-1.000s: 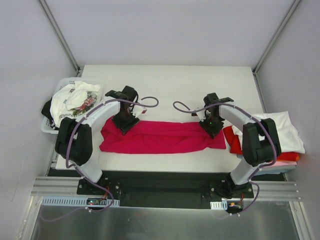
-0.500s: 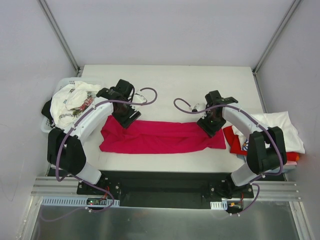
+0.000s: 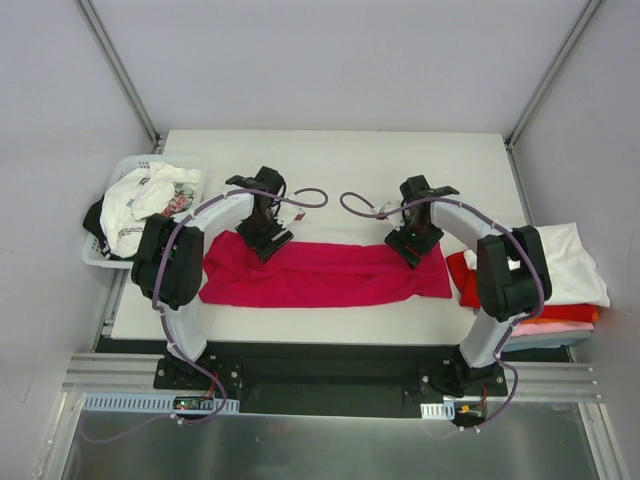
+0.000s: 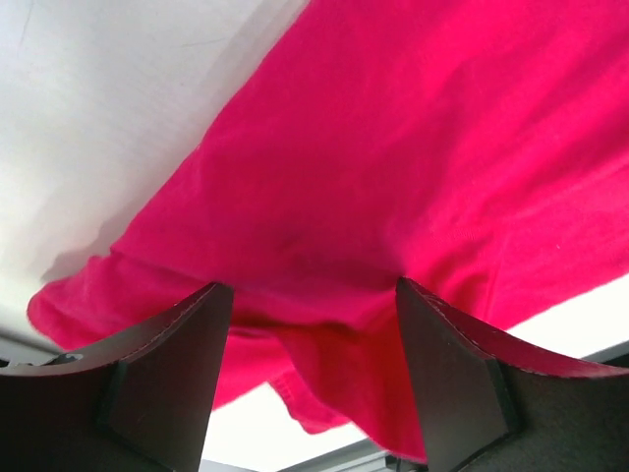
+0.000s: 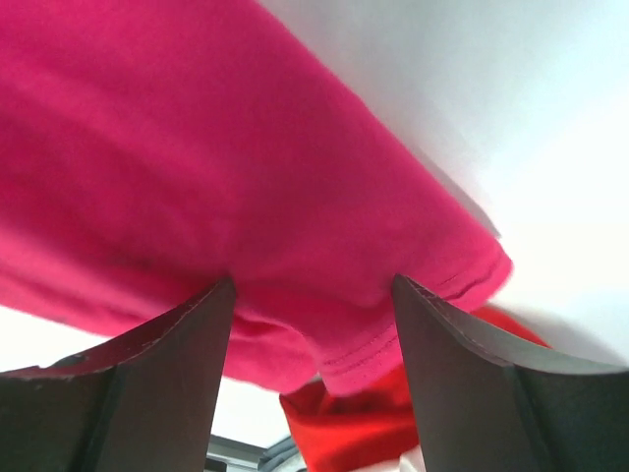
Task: Fold and stack the t-shirts
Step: Fold the other side of the tshirt into a rectangle
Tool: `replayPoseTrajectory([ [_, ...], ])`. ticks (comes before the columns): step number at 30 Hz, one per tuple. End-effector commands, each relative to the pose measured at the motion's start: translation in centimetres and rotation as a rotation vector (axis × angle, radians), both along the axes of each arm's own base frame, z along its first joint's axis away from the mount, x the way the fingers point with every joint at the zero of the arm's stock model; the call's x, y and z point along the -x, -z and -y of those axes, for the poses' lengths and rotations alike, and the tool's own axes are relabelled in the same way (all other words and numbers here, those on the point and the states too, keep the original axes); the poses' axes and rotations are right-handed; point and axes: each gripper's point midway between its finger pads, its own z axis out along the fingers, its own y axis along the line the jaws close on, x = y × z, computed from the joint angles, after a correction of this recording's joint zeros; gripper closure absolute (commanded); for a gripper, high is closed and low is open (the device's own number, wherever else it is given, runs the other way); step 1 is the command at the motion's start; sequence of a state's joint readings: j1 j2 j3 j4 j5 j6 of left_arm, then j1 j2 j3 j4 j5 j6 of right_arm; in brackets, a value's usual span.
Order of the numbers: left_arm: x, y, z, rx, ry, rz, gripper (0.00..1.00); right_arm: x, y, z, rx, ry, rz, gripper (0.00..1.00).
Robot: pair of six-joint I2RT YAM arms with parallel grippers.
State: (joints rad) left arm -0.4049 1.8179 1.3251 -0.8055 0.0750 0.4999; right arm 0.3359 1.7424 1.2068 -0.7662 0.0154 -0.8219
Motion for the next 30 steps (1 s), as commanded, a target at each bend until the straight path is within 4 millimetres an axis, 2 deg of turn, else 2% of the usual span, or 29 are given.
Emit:
replayPoseTrajectory([
  [1, 0.9, 1.0, -0.4, -0.005, 0.009, -0.041, 0.32, -0.6, 1.7, 0.0, 0.023, -0.015, -0.024, 0.31],
  [4, 1.6, 1.6, -0.9, -0.026, -0.010, -0.063, 0.23, -0.4, 2.5, -0.3, 0.017, -0.014, -0.045, 0.30],
  [8, 2.0, 2.3, -1.5, -0.065, -0.016, -0.081, 0.19, -0.2, 3.3, -0.3, 0.016, -0.009, -0.068, 0.30],
  [14, 2.9, 3.3, -2.4, -0.113, -0.036, -0.124, 0.12, 0.0, 3.5, -0.2, 0.025, -0.001, -0.059, 0.29],
  [15, 3.1, 3.3, -2.5, -0.122, -0.039, -0.134, 0.10, 0.1, 3.6, -0.1, 0.029, -0.001, -0.060, 0.29],
  [16, 3.2, 3.4, -2.6, -0.129, -0.042, -0.139, 0.01, 0.2, 3.5, 0.0, 0.035, 0.000, -0.056, 0.29],
  [18, 3.0, 3.3, -2.6, -0.133, -0.045, -0.137, 0.01, 0.2, 3.5, 0.3, 0.055, -0.001, -0.052, 0.29],
  [22, 2.4, 2.5, -2.9, -0.155, -0.066, -0.108, 0.01, 0.0, 2.7, 0.4, 0.064, -0.001, -0.025, 0.28],
  [23, 2.2, 2.2, -2.8, -0.151, -0.073, -0.100, 0.01, -0.2, 2.4, 0.4, 0.066, -0.001, -0.014, 0.16],
  [26, 1.7, 0.8, -2.4, -0.119, -0.085, -0.057, 0.01, -0.5, 1.2, 0.3, 0.058, 0.002, 0.022, 0.11],
  [30, 1.8, -1.5, -2.0, -0.068, -0.106, 0.006, 0.01, -0.8, -0.7, 0.3, 0.044, 0.009, 0.078, 0.09],
])
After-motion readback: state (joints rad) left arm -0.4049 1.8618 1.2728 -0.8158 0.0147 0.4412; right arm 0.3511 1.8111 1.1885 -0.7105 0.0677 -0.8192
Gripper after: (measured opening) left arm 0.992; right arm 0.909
